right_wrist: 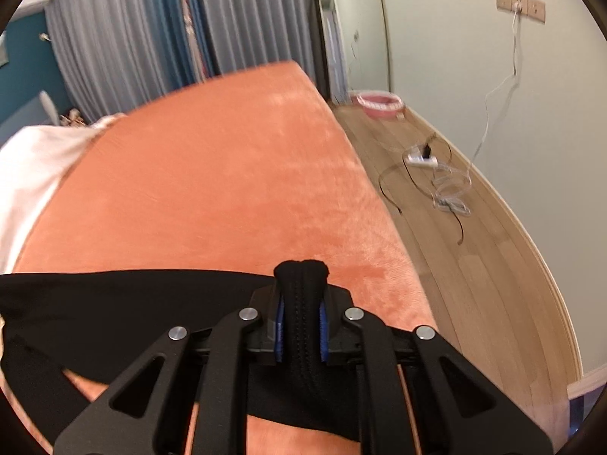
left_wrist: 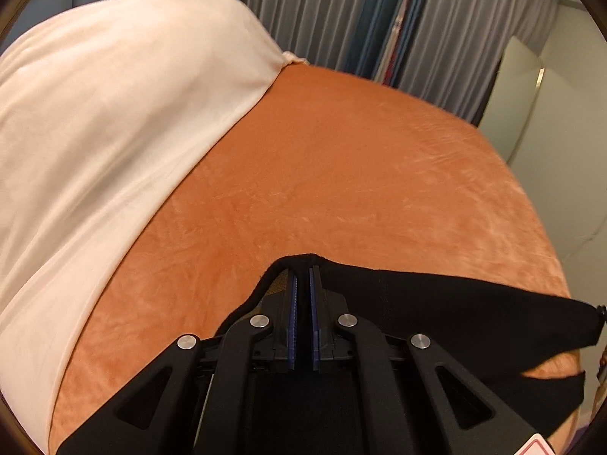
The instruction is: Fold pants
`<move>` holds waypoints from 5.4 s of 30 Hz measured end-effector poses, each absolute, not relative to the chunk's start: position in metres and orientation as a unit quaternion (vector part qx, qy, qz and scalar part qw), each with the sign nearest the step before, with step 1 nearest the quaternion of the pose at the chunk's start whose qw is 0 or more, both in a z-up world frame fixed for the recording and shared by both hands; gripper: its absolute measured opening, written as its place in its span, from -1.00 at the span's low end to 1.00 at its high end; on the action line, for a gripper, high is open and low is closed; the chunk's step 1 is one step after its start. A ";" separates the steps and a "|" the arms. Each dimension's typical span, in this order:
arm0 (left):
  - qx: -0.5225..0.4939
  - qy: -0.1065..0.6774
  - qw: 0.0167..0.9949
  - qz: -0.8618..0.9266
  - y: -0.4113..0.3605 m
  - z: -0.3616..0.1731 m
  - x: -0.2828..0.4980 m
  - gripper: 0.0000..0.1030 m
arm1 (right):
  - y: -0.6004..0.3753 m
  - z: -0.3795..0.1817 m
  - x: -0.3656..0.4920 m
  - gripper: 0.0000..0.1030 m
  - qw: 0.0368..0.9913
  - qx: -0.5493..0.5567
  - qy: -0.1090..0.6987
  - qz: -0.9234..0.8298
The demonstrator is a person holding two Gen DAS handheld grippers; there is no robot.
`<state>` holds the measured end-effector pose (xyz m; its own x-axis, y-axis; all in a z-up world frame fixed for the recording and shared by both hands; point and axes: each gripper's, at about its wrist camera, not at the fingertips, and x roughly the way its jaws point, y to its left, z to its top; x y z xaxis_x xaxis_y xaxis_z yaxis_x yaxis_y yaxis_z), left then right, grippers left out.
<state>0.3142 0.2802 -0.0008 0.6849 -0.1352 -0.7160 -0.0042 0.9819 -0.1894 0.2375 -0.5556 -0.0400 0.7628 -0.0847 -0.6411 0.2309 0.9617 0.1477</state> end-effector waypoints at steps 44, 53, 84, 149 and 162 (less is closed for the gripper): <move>-0.024 0.468 0.879 0.089 0.348 -0.055 0.093 -0.81 | -0.580 -0.068 -0.031 0.49 0.920 0.101 0.350 -0.146; 0.013 0.426 0.902 -0.069 0.199 -0.017 0.100 -0.61 | -0.551 -0.121 0.045 -0.82 0.884 0.042 0.464 -0.039; -0.026 0.444 0.893 -0.064 0.131 -0.040 0.063 -0.13 | -0.578 -0.148 0.101 -0.76 0.899 0.160 0.396 -0.092; -0.049 0.433 0.893 0.114 0.385 -0.079 0.131 -0.31 | -0.259 -0.097 0.048 -0.07 0.926 0.027 0.372 -0.056; 0.023 0.436 0.900 -0.023 0.163 -0.075 0.134 0.46 | -0.473 -0.128 -0.024 0.04 0.880 0.175 0.364 -0.250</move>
